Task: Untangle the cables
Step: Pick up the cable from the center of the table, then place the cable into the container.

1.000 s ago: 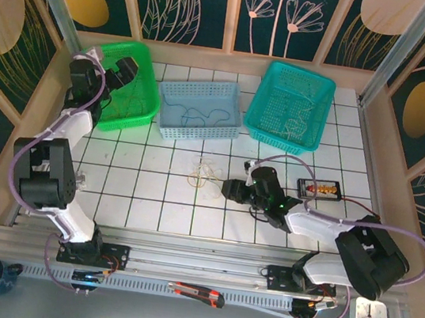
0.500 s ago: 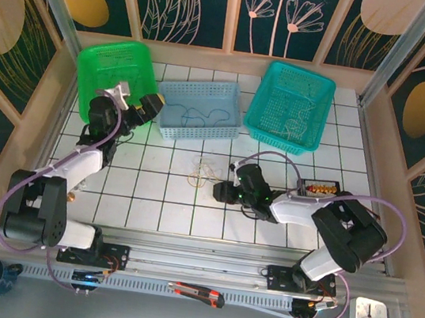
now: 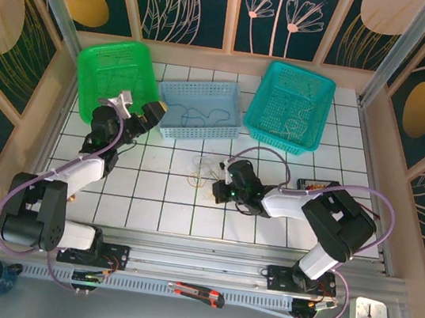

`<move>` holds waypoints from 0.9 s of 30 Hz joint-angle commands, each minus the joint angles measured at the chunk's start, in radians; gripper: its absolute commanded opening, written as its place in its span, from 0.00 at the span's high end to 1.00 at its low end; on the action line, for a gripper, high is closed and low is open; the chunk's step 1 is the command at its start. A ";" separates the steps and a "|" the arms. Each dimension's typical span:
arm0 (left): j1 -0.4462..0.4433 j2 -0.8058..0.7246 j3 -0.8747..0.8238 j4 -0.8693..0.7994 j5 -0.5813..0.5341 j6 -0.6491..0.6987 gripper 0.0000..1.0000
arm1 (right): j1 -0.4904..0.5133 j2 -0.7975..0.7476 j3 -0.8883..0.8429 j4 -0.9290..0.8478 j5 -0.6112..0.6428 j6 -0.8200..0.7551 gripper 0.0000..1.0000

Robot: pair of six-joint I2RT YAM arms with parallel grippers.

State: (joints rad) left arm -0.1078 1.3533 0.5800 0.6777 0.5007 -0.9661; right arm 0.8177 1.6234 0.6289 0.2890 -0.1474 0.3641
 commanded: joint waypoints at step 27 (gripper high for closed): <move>-0.331 0.002 -0.169 0.479 -0.083 -0.361 0.01 | -0.172 -0.362 0.043 0.226 -0.456 0.194 1.00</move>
State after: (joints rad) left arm -0.4107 1.3392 0.3901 1.0344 0.4423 -1.2610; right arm 0.6579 1.2884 0.6827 0.3790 -0.4824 0.4911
